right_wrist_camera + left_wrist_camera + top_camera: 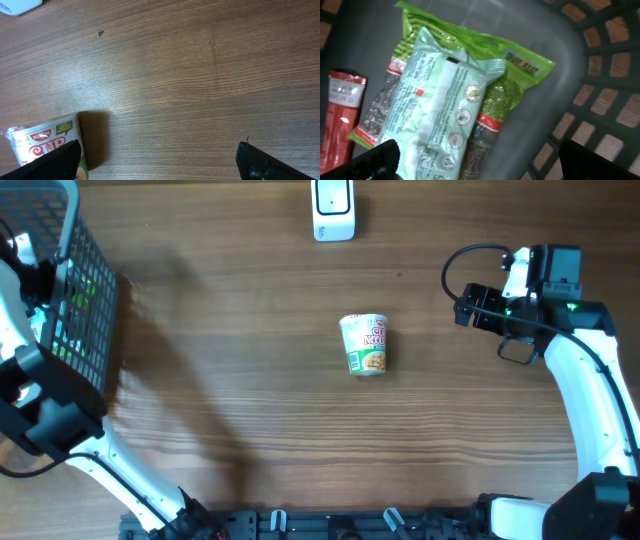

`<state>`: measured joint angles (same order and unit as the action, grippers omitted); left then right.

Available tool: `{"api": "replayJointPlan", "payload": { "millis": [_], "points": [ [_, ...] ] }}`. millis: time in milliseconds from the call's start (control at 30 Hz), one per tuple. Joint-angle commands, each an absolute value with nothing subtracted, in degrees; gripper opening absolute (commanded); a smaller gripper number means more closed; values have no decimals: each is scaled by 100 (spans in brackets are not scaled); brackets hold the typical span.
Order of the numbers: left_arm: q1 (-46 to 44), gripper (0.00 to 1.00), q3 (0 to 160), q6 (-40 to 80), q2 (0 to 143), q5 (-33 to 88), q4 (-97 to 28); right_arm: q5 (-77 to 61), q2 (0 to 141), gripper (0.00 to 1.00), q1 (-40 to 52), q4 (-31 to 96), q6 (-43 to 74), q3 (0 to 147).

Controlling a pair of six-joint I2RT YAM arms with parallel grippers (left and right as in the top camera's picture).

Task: Scan the item barcode
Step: 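Move the left gripper back into the grey basket, then grasp the green snack bag in the basket with the left gripper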

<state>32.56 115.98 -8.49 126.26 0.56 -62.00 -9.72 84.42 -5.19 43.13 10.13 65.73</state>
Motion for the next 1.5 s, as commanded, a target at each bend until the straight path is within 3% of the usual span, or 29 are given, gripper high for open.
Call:
{"api": "replayJointPlan", "payload": {
  "millis": [0,900,1067,1467],
  "points": [
    [3221,100,11620,-814,12943,-137,-6198,-878,8453,100,-532,4311,913,6628],
    [3404,100,11616,-1044,13574,117,-6289,-878,8453,100,-532,4311,913,6628],
    [3404,100,11625,-1835,13452,51,-6300,-878,8453,100,-532,4311,910,6628],
    [3404,100,12062,-2246,12940,32,-6045,-878,8453,100,-532,4311,913,6626]
  ]
}}
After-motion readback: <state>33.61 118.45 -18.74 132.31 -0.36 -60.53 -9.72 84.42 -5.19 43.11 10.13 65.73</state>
